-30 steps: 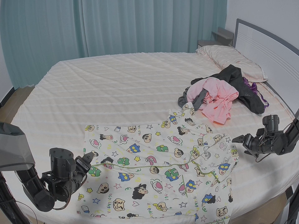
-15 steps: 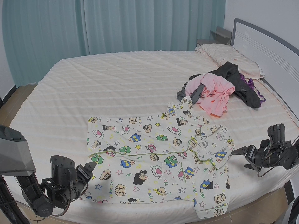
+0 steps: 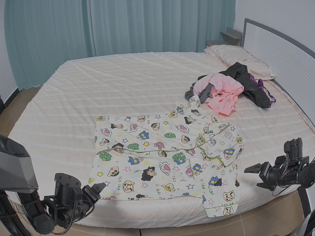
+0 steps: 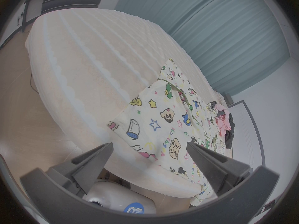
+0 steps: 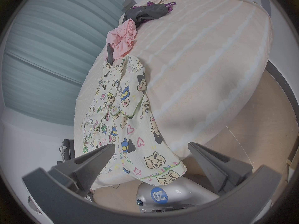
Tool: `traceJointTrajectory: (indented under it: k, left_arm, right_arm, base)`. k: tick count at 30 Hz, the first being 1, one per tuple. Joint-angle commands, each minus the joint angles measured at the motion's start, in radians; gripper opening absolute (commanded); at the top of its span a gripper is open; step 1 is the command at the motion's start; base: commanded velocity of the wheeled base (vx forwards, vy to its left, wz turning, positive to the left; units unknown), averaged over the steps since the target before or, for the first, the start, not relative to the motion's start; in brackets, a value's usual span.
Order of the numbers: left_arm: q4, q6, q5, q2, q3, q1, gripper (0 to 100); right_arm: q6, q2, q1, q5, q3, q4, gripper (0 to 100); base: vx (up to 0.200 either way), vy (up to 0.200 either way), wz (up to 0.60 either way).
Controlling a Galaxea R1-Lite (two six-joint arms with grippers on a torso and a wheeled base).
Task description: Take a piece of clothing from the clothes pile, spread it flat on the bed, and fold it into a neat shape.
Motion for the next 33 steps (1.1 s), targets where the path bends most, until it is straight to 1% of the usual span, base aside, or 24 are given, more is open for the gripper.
traceJointTrajectory:
  k: [1,2,5,7,9,13,19,23,29,30,33]
  left_arm:
    - [-0.002,0.000,0.000,0.036,0.012,0.007,100]
    - [-0.005,0.001,0.002,0.083,0.004,0.012,100]
    - [-0.006,0.001,0.005,0.141,-0.015,0.019,100]
    - [-0.006,0.001,0.005,0.152,-0.023,0.027,100]
    - [-0.006,0.001,0.008,0.167,-0.040,0.055,100]
    - [-0.011,-0.008,0.011,0.169,-0.061,0.084,100]
    - [-0.011,-0.026,0.011,0.148,-0.074,0.087,100]
    - [-0.011,-0.028,0.012,0.152,-0.104,0.107,100]
    - [-0.010,-0.028,0.015,0.171,-0.095,0.120,100]
    - [-0.010,-0.028,0.015,0.174,-0.094,0.120,0]
    - [-0.010,-0.028,0.020,0.187,-0.080,0.125,0]
  right_arm:
    - [-0.002,-0.001,0.003,0.002,0.013,-0.002,100]
    - [-0.002,0.004,0.013,0.001,0.017,-0.017,100]
    - [-0.002,0.017,0.027,-0.003,0.039,-0.050,100]
    - [-0.002,0.020,0.033,-0.003,0.046,-0.065,100]
    - [-0.002,0.031,0.041,-0.006,0.059,-0.091,100]
    - [-0.002,0.033,0.041,-0.006,0.066,-0.106,100]
    - [-0.002,0.030,0.043,-0.006,0.066,-0.108,100]
    - [-0.002,0.025,0.044,-0.006,0.068,-0.108,100]
    - [-0.005,0.028,0.044,-0.006,0.073,-0.108,100]
    - [-0.005,0.028,0.044,-0.006,0.074,-0.108,100]
    - [-0.008,0.030,0.056,-0.007,0.080,-0.108,100]
  base:
    - [0.000,0.000,0.00]
    - [0.000,0.000,0.00]
    - [0.000,0.000,0.00]
    - [0.000,0.000,0.00]
    - [0.000,0.000,0.00]
    - [0.000,0.000,0.00]
    - [0.000,0.000,0.00]
    - [0.000,0.000,0.00]
    - [0.000,0.000,0.00]
    - [0.000,0.000,0.00]
    - [0.000,0.000,0.00]
